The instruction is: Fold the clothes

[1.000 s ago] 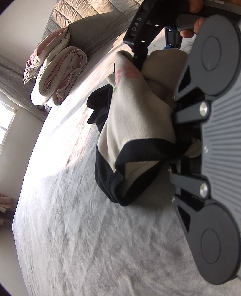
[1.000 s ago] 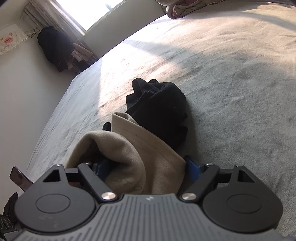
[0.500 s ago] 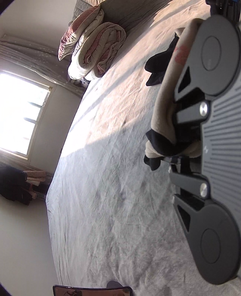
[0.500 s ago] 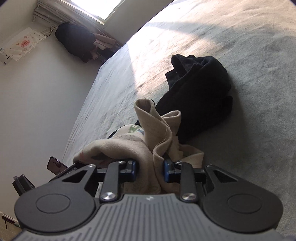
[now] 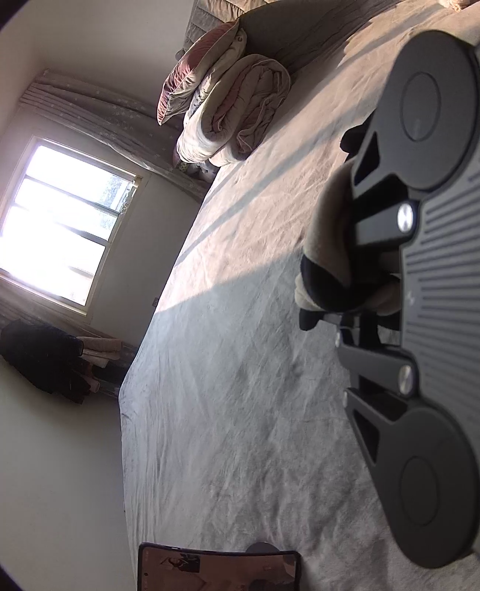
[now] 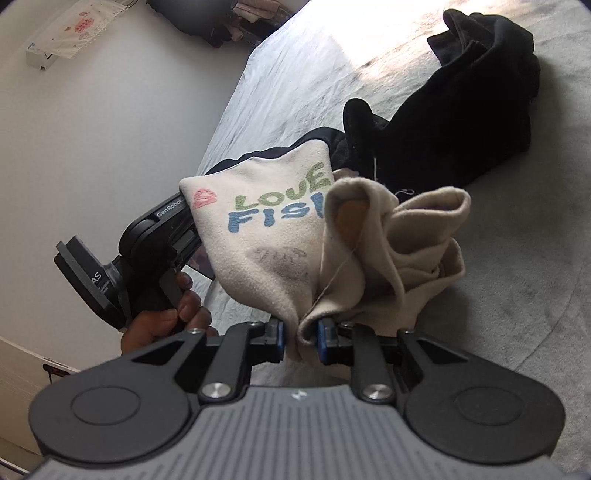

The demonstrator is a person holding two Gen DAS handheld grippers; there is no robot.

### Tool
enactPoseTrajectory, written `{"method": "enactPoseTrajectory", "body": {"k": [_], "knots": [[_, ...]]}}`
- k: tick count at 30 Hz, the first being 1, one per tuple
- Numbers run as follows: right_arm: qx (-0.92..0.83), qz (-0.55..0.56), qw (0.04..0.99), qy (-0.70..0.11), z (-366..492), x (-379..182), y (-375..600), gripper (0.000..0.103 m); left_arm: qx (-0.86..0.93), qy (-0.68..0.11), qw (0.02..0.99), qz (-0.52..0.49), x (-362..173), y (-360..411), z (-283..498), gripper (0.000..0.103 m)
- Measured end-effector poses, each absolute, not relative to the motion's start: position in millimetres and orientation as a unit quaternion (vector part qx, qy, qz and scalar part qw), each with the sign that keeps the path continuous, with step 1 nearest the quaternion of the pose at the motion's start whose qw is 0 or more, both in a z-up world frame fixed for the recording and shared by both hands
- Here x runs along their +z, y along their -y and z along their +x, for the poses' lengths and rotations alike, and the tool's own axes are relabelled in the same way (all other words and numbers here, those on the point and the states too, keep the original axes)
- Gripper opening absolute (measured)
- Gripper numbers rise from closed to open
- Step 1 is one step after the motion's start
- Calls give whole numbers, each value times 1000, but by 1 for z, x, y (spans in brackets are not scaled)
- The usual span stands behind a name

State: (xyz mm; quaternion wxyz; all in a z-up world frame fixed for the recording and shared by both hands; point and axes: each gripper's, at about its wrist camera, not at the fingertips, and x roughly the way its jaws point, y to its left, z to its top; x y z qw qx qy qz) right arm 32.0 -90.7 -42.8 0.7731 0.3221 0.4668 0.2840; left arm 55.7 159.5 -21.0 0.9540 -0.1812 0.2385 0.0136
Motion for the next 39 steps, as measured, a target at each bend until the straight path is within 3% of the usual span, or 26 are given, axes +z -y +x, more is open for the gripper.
{"method": "enactPoseTrajectory", "body": {"k": [1,3,8,17,31,39], "knots": [[278,318,779,-463,32,-41,91,27,11,-242,954,-178,-21,-159,55,13],[273,323,782,-458,33,-37,95,42,8,-247,953,-173,-22,-160,53,13],[267,372,785,-417,37,-22,125,55,-6,-252,953,-167,-24,-167,42,12],[205,436,794,-370,73,-41,141,55,-43,-251,957,-135,-35,-170,17,12],[213,403,816,-357,91,-74,110,55,-242,-191,951,-28,-49,-142,-57,12],[213,482,777,-345,90,-84,130,53,-290,-199,936,-10,-50,-136,-73,12]]}}
